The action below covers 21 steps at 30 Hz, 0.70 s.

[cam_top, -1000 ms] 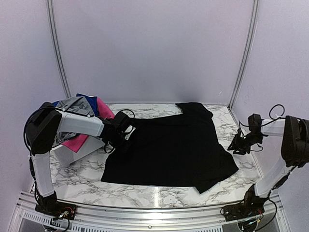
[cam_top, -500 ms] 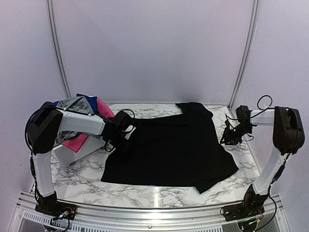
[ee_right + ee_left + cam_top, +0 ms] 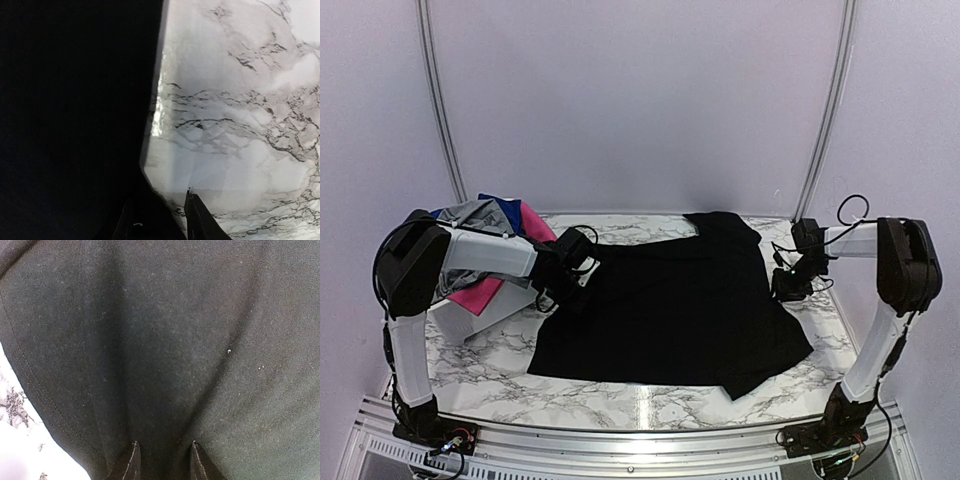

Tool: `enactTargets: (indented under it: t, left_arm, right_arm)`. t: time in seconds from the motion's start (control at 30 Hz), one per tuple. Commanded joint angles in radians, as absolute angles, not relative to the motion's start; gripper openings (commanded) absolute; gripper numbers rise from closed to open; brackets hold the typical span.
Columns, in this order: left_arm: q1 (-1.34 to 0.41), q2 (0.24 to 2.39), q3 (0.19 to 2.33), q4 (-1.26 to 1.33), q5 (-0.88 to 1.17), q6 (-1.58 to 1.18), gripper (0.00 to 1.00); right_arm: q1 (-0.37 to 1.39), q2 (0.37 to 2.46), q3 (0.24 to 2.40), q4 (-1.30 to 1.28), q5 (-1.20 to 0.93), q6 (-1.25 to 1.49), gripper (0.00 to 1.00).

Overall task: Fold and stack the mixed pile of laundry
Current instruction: Smooth out the flattened T-shirt at the center of the board.

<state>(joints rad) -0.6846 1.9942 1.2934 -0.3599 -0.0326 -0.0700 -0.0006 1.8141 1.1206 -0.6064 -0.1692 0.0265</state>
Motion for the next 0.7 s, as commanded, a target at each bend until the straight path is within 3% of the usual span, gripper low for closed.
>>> enactTargets:
  t: [0.0, 0.27, 0.33, 0.43, 0.67]
  left_arm:
    - [-0.656, 2.063, 1.275, -0.464, -0.048, -0.068, 0.36]
    - [-0.65, 2.068, 1.279, -0.464, -0.045, -0.066, 0.36]
    - [-0.649, 2.069, 1.276, -0.464, -0.042, -0.067, 0.35]
    - [-0.642, 2.065, 1.261, -0.464, -0.041, -0.075, 0.34]
    - [-0.626, 2.062, 1.224, -0.462, -0.043, -0.09, 0.23]
  right_arm:
    - [0.047, 1.838, 1.167, -0.644, -0.116, 0.017, 0.36]
    - [0.057, 1.901, 1.172, -0.653, -0.096, 0.036, 0.33]
    - [0.049, 1.929, 1.162, -0.655, -0.105, 0.054, 0.25]
    - [0.015, 1.925, 1.13, -0.649, -0.153, 0.101, 0.0]
    - [-0.112, 1.792, 1.03, -0.632, -0.09, 0.232, 0.0]
